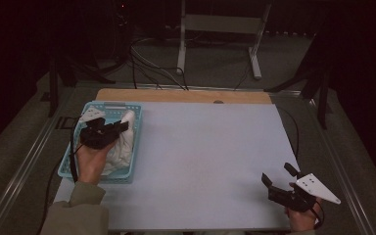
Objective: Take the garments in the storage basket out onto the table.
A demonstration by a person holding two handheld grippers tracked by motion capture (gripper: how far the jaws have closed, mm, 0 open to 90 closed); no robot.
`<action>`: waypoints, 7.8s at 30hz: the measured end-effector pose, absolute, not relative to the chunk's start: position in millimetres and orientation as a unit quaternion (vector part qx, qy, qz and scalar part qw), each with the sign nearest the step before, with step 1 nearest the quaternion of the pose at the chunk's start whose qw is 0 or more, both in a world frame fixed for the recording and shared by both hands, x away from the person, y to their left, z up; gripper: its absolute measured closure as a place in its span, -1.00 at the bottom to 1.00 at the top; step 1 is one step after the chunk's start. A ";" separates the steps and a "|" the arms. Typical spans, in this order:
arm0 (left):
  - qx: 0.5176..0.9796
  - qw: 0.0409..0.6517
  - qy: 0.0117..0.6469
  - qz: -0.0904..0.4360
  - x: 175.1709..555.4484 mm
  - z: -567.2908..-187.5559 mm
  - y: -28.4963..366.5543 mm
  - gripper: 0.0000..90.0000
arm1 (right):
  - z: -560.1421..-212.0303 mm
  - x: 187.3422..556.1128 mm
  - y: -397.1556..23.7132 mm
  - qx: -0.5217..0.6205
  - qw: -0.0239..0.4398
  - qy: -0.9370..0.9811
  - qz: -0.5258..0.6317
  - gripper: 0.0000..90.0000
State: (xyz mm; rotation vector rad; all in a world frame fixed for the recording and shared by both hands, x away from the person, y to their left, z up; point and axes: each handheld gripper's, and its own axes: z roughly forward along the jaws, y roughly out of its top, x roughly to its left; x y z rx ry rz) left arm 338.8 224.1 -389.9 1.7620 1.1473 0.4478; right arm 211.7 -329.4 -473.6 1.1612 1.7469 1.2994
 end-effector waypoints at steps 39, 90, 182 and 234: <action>0.688 0.570 0.417 0.165 336.8 -338.9 203.2 0.81 | -473.8 211.9 -329.3 0.444 0.328 0.669 0.498 -0.76; 0.715 0.592 0.353 0.120 348.2 -327.3 123.7 0.81 | -473.4 212.0 -329.8 0.441 0.327 0.670 0.500 -0.76; 0.764 0.550 0.335 0.029 367.8 -411.8 43.8 0.76 | -472.3 209.6 -332.1 0.441 0.328 0.667 0.502 -0.76; 0.746 0.558 0.355 0.075 346.7 -413.4 67.1 -1.00 | -472.3 209.4 -332.2 0.441 0.328 0.668 0.502 -0.76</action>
